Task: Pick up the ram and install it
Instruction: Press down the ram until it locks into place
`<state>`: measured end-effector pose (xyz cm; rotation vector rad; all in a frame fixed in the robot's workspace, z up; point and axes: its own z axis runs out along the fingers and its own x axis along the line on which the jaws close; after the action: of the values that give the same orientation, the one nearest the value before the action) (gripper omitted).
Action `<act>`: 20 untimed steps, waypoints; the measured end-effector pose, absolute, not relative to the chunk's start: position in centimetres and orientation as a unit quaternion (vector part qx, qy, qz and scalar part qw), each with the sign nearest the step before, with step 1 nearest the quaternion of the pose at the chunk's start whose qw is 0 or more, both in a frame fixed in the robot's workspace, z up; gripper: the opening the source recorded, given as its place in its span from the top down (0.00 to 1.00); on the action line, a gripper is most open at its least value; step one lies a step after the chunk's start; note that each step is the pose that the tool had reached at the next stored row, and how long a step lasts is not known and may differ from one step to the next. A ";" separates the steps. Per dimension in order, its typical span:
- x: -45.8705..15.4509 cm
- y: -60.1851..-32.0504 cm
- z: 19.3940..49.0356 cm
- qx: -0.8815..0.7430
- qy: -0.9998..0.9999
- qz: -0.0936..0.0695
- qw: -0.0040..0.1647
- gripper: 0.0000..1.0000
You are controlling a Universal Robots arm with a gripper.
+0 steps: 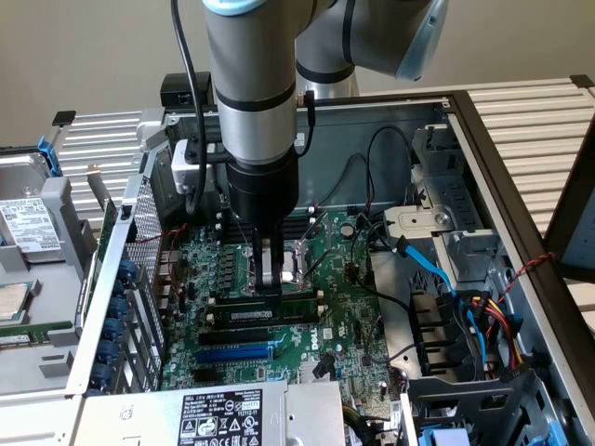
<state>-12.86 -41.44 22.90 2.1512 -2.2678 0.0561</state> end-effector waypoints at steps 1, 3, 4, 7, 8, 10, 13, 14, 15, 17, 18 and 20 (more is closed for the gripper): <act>-12.9 -41.4 22.8 0.688 -0.725 0.018 0.007 0.89; -12.9 -41.4 22.7 0.688 -0.725 0.017 0.006 0.89; -12.9 -41.4 22.7 0.688 -0.725 0.017 0.006 0.89; -12.9 -41.4 22.5 0.688 -0.725 0.015 0.005 0.89; -12.9 -41.4 22.5 0.688 -0.725 0.015 0.005 0.89; -12.9 -41.4 22.5 0.688 -0.725 0.015 0.005 0.89; -12.9 -41.4 22.5 0.688 -0.725 0.015 0.005 0.89; -12.9 -41.4 22.5 0.688 -0.725 0.015 0.005 0.89; -12.9 -41.4 22.5 0.688 -0.725 0.015 0.005 0.89; -12.9 -41.4 22.5 0.688 -0.725 0.015 0.005 0.89; -12.9 -41.4 22.5 0.688 -0.725 0.015 0.005 0.89; -12.9 -41.4 22.5 0.688 -0.725 0.015 0.005 0.89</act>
<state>-12.86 -41.43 22.50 2.1554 -2.2725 0.0465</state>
